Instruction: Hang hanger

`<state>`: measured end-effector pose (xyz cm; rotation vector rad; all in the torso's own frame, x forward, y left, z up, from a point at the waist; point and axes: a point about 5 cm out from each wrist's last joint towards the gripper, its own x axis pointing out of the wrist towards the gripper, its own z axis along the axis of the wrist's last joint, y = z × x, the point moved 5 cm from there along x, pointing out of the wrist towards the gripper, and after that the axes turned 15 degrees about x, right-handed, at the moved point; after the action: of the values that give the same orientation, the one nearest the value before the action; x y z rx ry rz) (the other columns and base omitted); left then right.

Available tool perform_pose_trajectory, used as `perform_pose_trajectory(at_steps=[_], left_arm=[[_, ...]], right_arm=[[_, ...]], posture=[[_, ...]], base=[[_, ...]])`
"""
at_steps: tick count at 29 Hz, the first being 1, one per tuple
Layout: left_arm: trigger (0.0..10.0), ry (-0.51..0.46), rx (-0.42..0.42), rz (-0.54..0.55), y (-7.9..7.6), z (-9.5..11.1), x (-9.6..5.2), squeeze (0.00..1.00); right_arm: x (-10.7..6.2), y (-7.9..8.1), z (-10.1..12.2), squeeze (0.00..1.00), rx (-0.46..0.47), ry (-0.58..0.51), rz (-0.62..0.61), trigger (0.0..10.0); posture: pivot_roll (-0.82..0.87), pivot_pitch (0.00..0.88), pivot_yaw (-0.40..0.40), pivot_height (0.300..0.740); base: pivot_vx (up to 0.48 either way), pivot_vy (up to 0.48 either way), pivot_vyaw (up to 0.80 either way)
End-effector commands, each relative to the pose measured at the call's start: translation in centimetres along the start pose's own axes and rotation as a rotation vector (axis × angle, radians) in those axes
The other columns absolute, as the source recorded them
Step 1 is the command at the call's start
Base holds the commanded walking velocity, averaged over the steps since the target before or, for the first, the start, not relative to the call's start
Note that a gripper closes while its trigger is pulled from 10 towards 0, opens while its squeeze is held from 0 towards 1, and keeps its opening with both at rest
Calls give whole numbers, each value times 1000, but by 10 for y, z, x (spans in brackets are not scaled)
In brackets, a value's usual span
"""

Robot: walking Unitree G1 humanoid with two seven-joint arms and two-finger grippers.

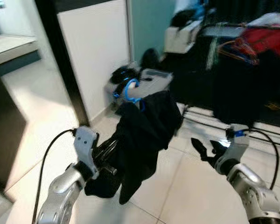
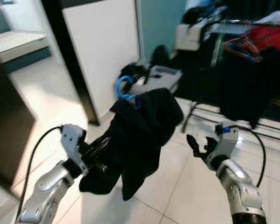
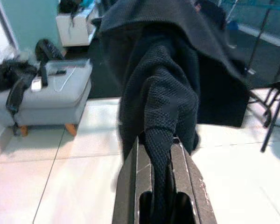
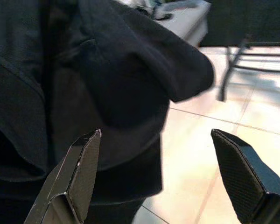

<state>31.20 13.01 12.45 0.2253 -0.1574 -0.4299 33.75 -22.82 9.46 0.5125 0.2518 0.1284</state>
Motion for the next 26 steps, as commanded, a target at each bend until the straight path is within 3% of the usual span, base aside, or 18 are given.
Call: perform_pose_trajectory(at_steps=[1, 12, 16, 21, 26], left_arm=[[10000, 9, 26, 59, 9, 0, 0, 0], [10000, 14, 36, 89, 11, -1, 2, 0], [10000, 25, 20, 184, 25, -7, -3, 0], [10000, 25, 36, 194, 25, -7, -4, 0], [10000, 12, -11, 170, 21, -9, 1, 0]], right_arm=[[2, 0, -3, 0, -1, 3, 0, 10000], [5, 0, 2, 0, -6, -32, 10, 10000], [1, 4, 10, 0, 40, -124, 37, 10000], [0, 5, 11, 0, 59, -139, 50, 10000], [3, 2, 10, 0, 89, -121, 64, 10000]], posture=[[-107, 0, 51, 740], [-95, 0, 48, 740], [-31, 0, 53, 740], [-7, 0, 19, 740], [7, 0, -16, 740]], base=[[0, 0, -800], [0, 0, -800], [0, 0, 0], [0, 0, 0], [0, 0, 0]])
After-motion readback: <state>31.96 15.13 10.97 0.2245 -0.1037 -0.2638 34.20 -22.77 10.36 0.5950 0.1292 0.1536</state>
